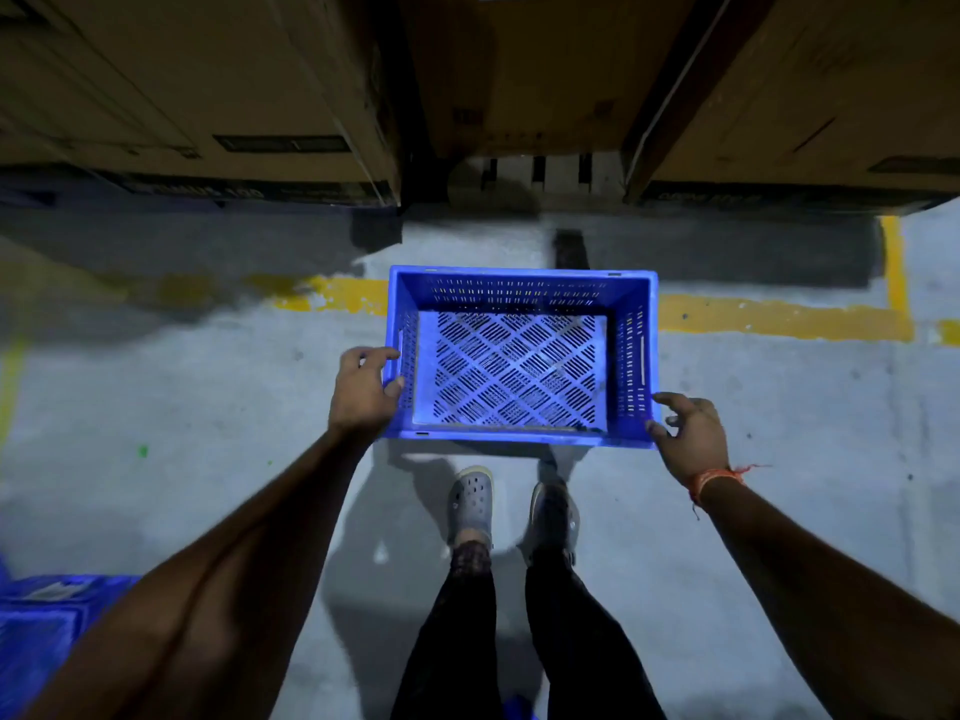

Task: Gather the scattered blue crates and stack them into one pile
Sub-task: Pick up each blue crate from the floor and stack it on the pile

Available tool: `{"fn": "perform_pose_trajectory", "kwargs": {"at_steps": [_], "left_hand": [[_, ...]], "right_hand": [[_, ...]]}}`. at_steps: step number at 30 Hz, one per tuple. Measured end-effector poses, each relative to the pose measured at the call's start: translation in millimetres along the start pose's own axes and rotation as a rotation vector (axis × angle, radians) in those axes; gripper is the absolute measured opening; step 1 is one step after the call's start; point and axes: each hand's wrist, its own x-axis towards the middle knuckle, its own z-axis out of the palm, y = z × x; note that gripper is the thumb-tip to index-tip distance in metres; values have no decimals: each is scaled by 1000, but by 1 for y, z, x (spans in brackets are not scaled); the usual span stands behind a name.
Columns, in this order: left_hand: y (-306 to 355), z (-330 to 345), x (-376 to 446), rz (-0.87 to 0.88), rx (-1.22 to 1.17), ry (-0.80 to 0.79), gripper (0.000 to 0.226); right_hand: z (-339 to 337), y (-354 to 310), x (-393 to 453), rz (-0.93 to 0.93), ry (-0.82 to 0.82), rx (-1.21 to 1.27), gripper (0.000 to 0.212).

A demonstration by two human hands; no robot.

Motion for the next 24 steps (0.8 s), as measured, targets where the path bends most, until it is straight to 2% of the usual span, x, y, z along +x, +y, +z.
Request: {"fn": "perform_pose_trajectory", "kwargs": {"at_steps": [3,8,14,18,24], "left_hand": [[31,-29,-38,76,-64,-12,43],[83,-67,-93,142,-144,55,36],[123,-105,-142,148,-194,105,36],[134,-125,-166,177,-200,158,33],[127,-134,-213,99,-231,206,31]], "right_hand": [[-27,-29,-37,-36,-11,72,40],[-66,-73,-78,-134,5,178,41],[-106,-103,-104,-255,-22,189,41],[-123,-119,-109,-342,-43,177,39],[-123,-132,-117,-451,-109,134,34]]}}
